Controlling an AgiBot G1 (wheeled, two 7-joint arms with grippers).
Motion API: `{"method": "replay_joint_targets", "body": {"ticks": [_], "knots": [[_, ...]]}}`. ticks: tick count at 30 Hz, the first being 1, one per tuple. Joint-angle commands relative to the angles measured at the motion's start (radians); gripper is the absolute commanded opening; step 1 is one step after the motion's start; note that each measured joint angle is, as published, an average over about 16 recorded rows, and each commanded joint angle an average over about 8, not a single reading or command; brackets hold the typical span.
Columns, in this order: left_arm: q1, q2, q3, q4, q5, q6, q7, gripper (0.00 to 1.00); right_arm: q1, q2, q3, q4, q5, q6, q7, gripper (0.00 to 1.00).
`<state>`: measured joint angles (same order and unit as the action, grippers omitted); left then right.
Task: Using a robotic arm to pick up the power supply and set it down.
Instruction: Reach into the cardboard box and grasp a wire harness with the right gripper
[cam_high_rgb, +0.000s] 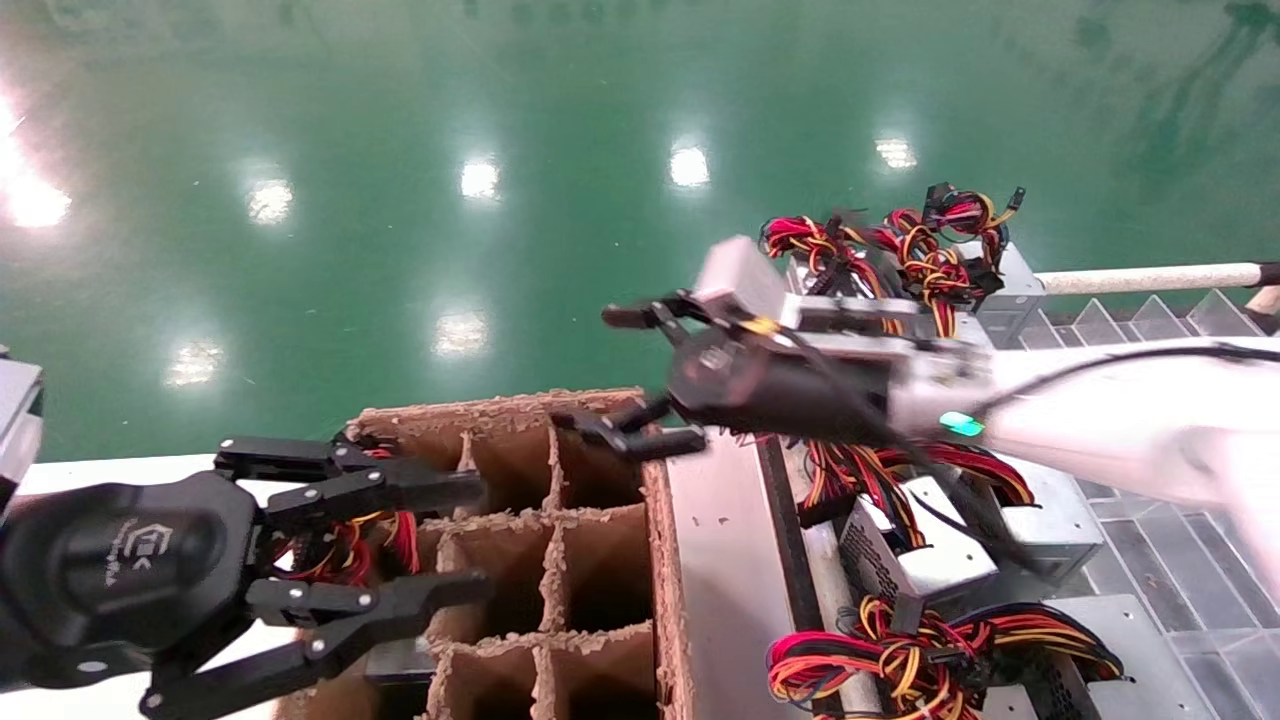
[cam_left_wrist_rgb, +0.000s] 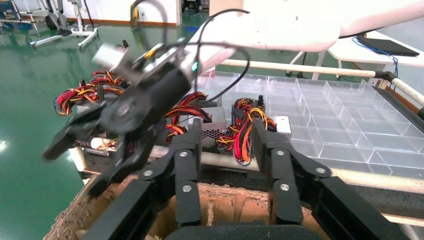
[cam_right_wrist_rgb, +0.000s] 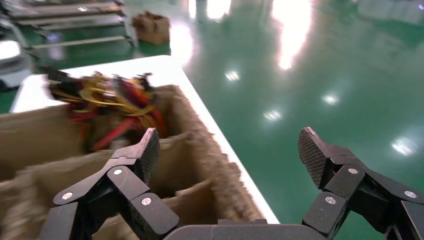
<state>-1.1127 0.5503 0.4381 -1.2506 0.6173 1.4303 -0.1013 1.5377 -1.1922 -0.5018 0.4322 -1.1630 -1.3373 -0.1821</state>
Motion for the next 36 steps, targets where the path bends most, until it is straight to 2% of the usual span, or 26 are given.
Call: {"method": "replay_joint_targets", "body": {"ticks": [1,7,11,19,28,30,36], "knots": [[0.0,0.0,0.0,0.0,0.0,0.0,0.0,0.0,0.028,-0.051,-0.008,-0.081,-0.022,0.047,-0.031,1.0],[0.0,0.0,0.0,0.0,0.0,0.0,0.0,0.0,0.075,-0.144,-0.021,-0.194,-0.031,0.075,-0.086,1.0],[0.0,0.0,0.0,0.0,0.0,0.0,0.0,0.0,0.08,-0.17,-0.04,-0.208,-0.025,0.073,-0.1,1.0],[0.0,0.0,0.0,0.0,0.0,0.0,0.0,0.0,0.039,-0.183,-0.129,-0.112,0.031,0.092,-0.064,1.0],[0.0,0.0,0.0,0.0,0.0,0.0,0.0,0.0,0.003,-0.184,-0.287,0.017,0.139,0.186,0.007,0.99],[0.0,0.0,0.0,0.0,0.0,0.0,0.0,0.0,0.0,-0.184,-0.325,0.042,0.167,0.212,0.019,0.86],[0.0,0.0,0.0,0.0,0.0,0.0,0.0,0.0,-0.005,-0.183,-0.435,0.096,0.248,0.283,0.042,0.14]]}}
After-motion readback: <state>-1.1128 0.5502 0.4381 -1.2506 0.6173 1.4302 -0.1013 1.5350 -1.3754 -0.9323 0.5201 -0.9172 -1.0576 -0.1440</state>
